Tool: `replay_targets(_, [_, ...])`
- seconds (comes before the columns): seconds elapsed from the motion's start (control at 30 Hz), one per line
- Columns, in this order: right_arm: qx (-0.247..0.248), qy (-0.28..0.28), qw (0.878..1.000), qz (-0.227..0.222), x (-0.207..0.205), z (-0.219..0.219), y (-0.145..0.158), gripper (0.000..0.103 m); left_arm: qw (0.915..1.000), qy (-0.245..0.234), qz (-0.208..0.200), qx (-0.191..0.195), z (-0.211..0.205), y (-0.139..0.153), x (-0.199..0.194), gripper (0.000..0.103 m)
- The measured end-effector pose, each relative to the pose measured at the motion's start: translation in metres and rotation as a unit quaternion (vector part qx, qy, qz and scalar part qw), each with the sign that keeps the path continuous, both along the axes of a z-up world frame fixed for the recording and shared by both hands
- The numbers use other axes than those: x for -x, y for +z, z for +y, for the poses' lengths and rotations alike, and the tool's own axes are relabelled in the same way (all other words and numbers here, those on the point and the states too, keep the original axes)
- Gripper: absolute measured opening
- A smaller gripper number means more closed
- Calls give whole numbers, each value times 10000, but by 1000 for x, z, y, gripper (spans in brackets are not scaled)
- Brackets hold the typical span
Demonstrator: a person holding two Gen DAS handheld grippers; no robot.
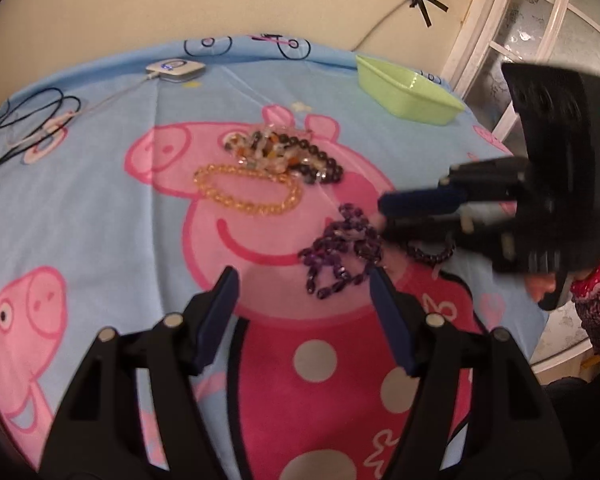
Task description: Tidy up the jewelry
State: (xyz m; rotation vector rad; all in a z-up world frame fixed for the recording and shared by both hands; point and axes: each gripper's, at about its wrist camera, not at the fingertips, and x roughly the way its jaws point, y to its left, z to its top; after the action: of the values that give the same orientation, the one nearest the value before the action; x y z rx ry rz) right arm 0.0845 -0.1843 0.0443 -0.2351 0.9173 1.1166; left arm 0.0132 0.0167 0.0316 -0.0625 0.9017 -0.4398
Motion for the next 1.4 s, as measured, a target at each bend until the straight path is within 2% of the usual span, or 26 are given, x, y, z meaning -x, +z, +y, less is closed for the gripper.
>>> replay_targets(0.03, [69, 99, 9998, -128, 7, 2, -1, 27, 10000, -54, 19, 11, -3, -1, -3, 60])
replay_targets(0.07, [166, 148, 9994, -281, 11, 4, -3, 35, 9999, -106, 60, -9, -6, -2, -5, 52])
replay_targets(0.13, [455, 199, 9965, -679, 19, 10, -5, 37, 9997, -208, 111, -87, -14, -5, -10, 46])
replay_targets(0.2, [692, 240, 9924, -987, 21, 16, -9, 38, 9994, -256, 58, -220, -21, -6, -13, 28])
replay_targets(0.23, [884, 211, 9905, -1034, 20, 20, -13, 38, 9993, -255, 42, -253, -23, -7, -14, 25])
replay_targets(0.27, [993, 187, 9901, -976, 16, 23, -19, 38, 9995, -268, 107, -141, -22, -7, -17, 14])
replay_targets(0.3, [881, 165, 9925, -836, 12, 22, -19, 38, 9995, -267, 171, -2, -20, -8, -19, 10])
replay_targets(0.33, [809, 161, 9944, -667, 8, 22, -20, 26, 9993, -223, 241, 183, -16, -9, -21, 10])
replay_targets(0.37, [712, 234, 9951, -638, 7, 22, -19, 2, 9989, -182, 286, 330, -12, -9, -21, 10])
replay_targets(0.4, [694, 235, 9951, -657, 7, 23, -18, 0, 9980, -180, 352, 485, -10, -9, -22, 9])
replay_targets(0.47, [526, 261, 9978, -306, 3, 21, -18, 0, 9962, -141, 447, 733, -7, -7, -24, 8])
replay_targets(0.57, [257, 80, 9994, -239, -1, 11, -10, 0, 9952, -152, 398, 880, -10, 5, -31, 8])
replay_targets(0.63, [-63, -158, 9996, -212, -11, -3, 2, 0, 9939, -256, 290, 1037, -17, 23, -41, 8])
replay_targets(0.7, [-324, -452, 9979, -333, -19, -19, 19, 0, 9936, -376, 164, 1056, -28, 40, -51, 8])
replay_targets(0.87, [-791, -1124, 9884, -652, -56, -65, 64, 0, 9913, -875, -369, 911, -83, 103, -95, 8])
replay_targets(0.97, [-997, -1535, 9787, -934, -81, -100, 98, 0, 9863, -1213, -663, 896, -122, 147, -124, 8])
replay_targets(1.13, [-1128, -2202, 9602, -1298, -122, -158, 146, 0, 9793, -1509, -1032, 871, -189, 202, -170, 8])
replay_targets(1.27, [-1057, -2568, 9506, -1388, -149, -193, 157, 0, 9766, -1635, -1087, 873, -227, 211, -199, 9])
replay_targets(1.37, [-993, -2854, 9471, -1082, -167, -210, 131, 0, 9832, -1453, -896, 648, -249, 185, -217, 11])
replay_targets(1.4, [-942, -3006, 9439, -993, -172, -214, 117, 0, 9856, -1384, -806, 545, -253, 172, -222, 18])
